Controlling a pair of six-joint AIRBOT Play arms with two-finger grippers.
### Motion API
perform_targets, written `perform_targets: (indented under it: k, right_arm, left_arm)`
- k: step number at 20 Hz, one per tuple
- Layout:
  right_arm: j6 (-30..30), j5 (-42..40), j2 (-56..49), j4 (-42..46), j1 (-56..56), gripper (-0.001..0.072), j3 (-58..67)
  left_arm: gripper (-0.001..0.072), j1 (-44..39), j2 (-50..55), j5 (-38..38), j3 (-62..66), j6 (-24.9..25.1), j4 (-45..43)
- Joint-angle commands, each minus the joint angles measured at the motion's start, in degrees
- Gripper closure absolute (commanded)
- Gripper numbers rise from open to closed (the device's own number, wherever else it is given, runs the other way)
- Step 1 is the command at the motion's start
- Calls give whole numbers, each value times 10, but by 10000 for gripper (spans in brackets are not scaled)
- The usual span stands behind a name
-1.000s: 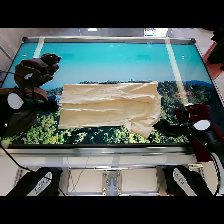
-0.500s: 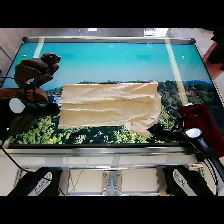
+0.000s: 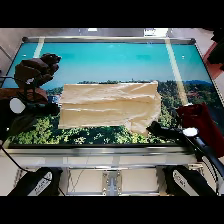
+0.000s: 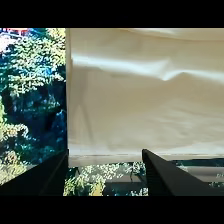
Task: Fold the shirts.
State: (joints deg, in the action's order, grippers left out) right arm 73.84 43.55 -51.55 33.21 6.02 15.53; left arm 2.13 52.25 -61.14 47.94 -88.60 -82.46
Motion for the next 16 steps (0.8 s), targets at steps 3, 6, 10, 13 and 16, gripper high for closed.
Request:
perform_targets:
  k: [3, 6, 10, 13, 16]
  right_arm:
    - [-7, 24, -1, -9, -7, 677, 25]
    - [-30, 43, -1, -12, -7, 677, 35]
    - [-33, 43, -1, -12, -7, 677, 35]
    - [-35, 44, -1, -11, -7, 677, 35]
    - [-35, 43, -1, -12, -7, 677, 35]
  left_arm:
    - [181, 19, -25, -22, -67, -66, -71]
    - [180, 55, -42, -10, -163, -167, -46]
    - [181, 75, -42, 110, -213, -267, 67]
    - [247, 103, -39, 188, -223, -291, 151]
    - [247, 108, -26, 182, -223, -309, 150]
